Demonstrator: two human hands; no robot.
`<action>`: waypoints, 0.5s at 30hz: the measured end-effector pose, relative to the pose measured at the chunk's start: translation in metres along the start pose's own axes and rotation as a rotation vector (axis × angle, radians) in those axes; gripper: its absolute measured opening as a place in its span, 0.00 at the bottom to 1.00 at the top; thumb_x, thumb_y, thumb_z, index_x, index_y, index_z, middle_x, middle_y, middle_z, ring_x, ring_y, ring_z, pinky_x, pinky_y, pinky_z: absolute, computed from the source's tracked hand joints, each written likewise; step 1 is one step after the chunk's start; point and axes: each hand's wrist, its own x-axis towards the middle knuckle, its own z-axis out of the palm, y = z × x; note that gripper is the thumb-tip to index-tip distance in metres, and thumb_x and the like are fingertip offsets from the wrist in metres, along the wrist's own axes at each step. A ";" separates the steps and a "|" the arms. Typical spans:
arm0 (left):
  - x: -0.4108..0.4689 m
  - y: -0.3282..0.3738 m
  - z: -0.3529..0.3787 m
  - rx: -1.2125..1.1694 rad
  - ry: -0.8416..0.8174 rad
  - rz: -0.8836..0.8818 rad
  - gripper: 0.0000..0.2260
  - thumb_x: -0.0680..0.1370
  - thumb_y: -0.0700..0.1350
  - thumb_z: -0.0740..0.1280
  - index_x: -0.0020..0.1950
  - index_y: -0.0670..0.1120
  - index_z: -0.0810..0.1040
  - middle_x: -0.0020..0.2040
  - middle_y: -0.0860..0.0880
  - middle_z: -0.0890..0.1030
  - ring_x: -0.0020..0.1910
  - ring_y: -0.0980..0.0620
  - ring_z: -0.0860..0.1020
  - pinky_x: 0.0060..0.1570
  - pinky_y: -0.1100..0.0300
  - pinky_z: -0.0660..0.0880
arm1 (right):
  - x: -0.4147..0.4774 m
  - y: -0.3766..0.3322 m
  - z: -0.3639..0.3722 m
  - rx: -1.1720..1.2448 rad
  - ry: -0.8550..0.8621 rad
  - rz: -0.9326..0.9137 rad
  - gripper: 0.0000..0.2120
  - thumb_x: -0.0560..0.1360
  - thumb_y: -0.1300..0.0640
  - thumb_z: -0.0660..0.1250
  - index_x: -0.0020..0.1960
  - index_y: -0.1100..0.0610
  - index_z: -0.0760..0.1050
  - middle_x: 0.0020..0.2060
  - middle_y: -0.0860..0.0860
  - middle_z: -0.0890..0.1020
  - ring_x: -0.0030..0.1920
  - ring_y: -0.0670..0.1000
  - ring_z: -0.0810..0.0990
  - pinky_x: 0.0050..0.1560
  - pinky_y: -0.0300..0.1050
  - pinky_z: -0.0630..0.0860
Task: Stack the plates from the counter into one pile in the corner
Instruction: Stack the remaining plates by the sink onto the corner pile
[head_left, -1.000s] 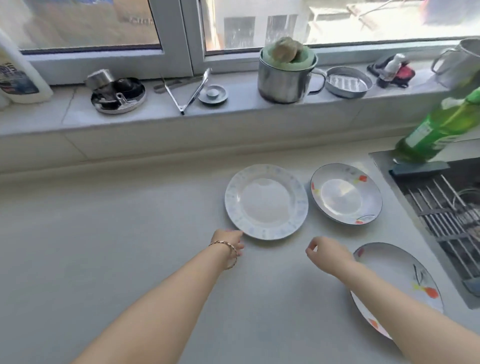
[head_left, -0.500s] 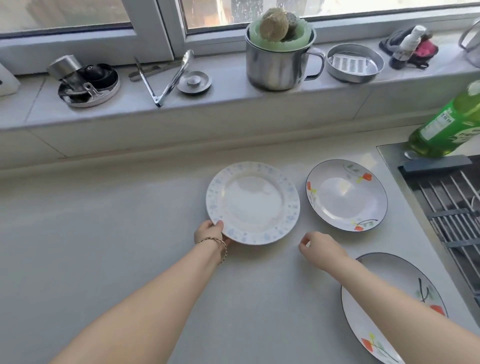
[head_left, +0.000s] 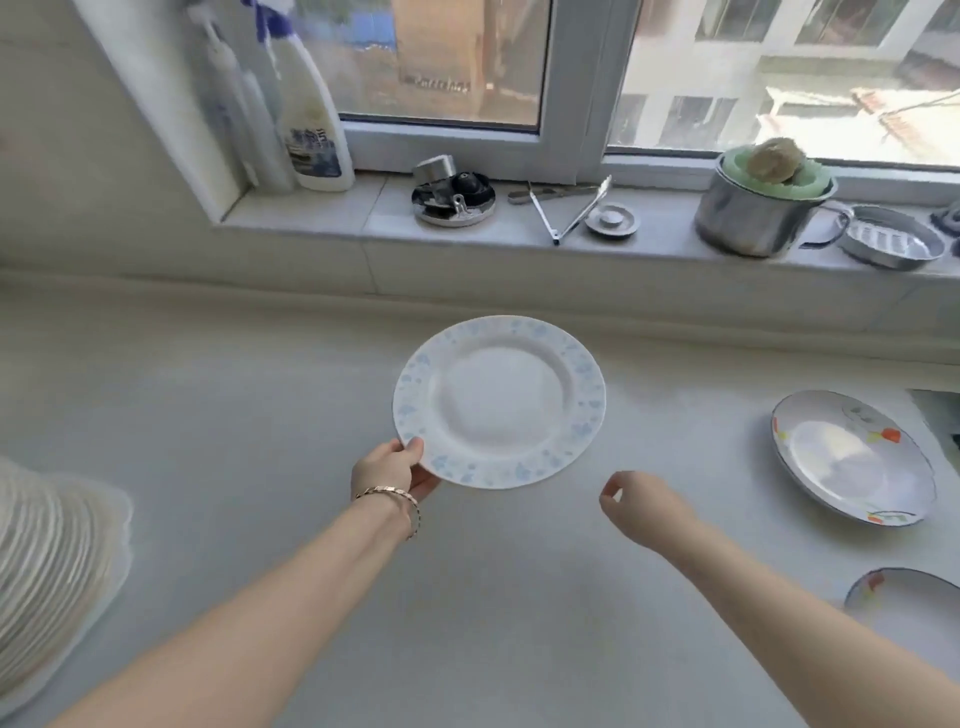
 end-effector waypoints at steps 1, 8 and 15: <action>-0.001 0.014 -0.025 -0.038 0.003 0.014 0.11 0.78 0.34 0.62 0.36 0.42 0.74 0.29 0.46 0.80 0.17 0.58 0.77 0.21 0.66 0.77 | -0.005 -0.023 0.007 -0.011 0.010 -0.030 0.13 0.77 0.54 0.58 0.55 0.55 0.77 0.48 0.53 0.81 0.42 0.54 0.75 0.42 0.40 0.68; -0.012 0.097 -0.224 -0.197 0.103 0.170 0.10 0.78 0.34 0.62 0.39 0.44 0.76 0.34 0.45 0.79 0.22 0.54 0.80 0.23 0.65 0.78 | -0.044 -0.205 0.064 -0.101 0.049 -0.229 0.13 0.76 0.54 0.58 0.55 0.54 0.77 0.52 0.53 0.82 0.42 0.52 0.73 0.42 0.39 0.68; -0.032 0.137 -0.388 -0.285 0.272 0.296 0.06 0.78 0.33 0.62 0.46 0.41 0.76 0.27 0.48 0.81 0.19 0.58 0.79 0.21 0.65 0.77 | -0.082 -0.347 0.111 -0.170 0.018 -0.417 0.13 0.76 0.54 0.58 0.56 0.54 0.78 0.53 0.54 0.82 0.53 0.56 0.80 0.43 0.39 0.68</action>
